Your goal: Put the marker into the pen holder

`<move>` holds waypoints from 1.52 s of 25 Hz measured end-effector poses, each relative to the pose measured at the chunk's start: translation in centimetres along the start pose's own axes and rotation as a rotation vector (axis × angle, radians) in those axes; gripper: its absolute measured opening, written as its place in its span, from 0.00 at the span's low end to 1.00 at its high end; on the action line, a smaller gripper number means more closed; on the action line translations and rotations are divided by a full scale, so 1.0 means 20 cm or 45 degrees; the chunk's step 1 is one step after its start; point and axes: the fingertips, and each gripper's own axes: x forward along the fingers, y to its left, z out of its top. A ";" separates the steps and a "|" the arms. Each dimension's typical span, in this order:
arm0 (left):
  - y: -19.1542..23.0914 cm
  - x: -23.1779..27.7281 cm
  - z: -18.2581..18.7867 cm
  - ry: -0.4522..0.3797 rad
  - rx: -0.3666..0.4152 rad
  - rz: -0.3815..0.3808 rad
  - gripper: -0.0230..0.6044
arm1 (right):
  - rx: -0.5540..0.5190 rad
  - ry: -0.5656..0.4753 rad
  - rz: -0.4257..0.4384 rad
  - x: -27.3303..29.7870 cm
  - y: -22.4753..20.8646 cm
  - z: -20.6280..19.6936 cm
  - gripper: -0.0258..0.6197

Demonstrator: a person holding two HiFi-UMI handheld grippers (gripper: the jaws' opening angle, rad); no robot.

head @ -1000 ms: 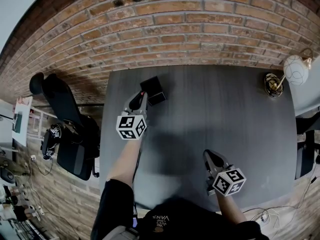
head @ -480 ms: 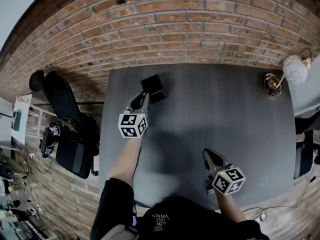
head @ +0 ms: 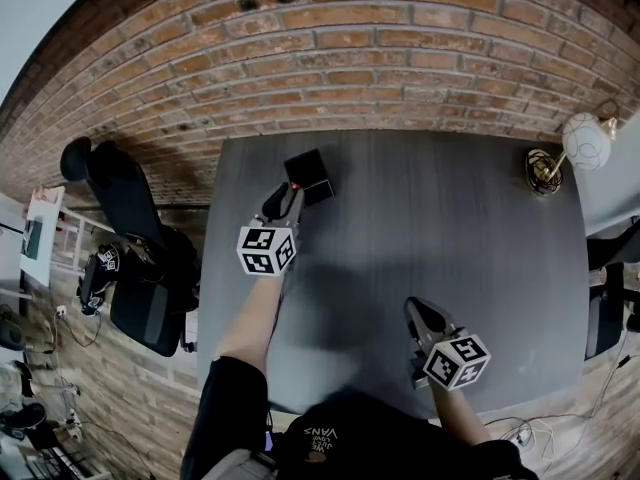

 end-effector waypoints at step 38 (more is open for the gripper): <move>-0.20 -0.98 0.36 -0.240 0.014 -0.135 0.26 | -0.162 -0.126 0.094 -0.20 0.59 -0.03 0.04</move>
